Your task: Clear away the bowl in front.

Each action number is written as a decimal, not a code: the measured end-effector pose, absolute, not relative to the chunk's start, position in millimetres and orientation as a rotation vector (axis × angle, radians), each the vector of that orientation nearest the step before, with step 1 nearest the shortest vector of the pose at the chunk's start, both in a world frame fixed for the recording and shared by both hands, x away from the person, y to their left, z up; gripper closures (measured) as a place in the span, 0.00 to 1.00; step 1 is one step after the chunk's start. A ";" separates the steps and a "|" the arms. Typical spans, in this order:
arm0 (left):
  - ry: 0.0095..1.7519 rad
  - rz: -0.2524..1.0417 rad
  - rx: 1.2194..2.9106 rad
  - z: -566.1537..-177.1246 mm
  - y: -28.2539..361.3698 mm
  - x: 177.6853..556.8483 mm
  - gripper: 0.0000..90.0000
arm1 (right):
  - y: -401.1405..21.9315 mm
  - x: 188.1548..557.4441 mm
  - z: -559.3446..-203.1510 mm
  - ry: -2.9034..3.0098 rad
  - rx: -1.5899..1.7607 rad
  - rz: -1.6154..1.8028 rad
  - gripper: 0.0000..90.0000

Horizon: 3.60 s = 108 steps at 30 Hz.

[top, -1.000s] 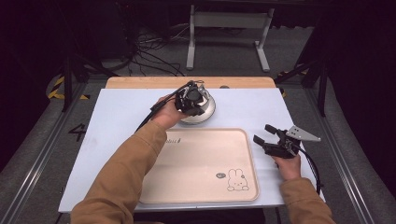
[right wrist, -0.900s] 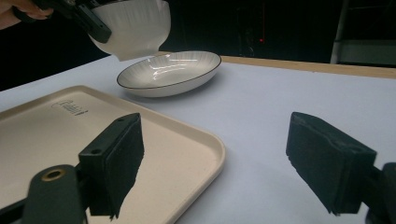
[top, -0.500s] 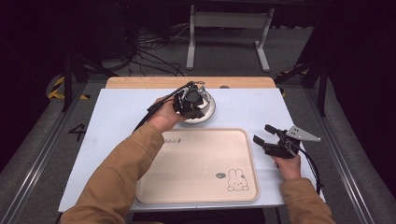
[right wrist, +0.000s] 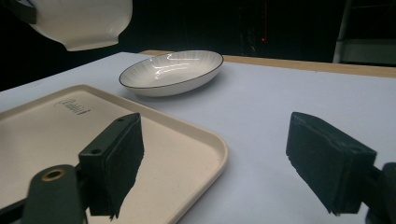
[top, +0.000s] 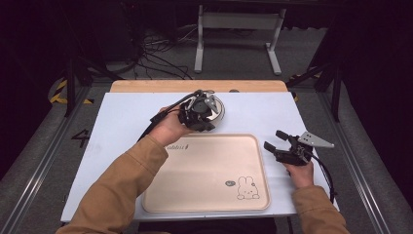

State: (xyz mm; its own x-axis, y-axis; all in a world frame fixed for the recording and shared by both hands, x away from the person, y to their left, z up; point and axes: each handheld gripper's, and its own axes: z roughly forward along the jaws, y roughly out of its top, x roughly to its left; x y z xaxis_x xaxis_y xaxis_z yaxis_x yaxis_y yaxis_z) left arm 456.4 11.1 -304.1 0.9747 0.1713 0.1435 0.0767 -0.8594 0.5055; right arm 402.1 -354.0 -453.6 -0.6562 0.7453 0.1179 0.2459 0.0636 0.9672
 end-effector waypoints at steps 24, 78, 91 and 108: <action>0.106 0.231 2.612 -299.4 12.7 422.9 0.92 | -353.7 402.1 -453.8 1.935 0.987 1.624 0.22; -0.100 0.049 2.728 -350.0 7.5 396.4 0.93 | -353.0 402.2 -454.1 1.932 0.979 1.628 0.20; -0.094 -0.002 2.759 -358.7 5.8 398.4 0.93 | -353.5 402.4 -454.1 1.933 0.982 1.630 0.20; -0.109 -0.049 2.801 -371.4 4.1 402.5 0.93 | -353.5 402.3 -454.1 1.933 0.983 1.631 0.20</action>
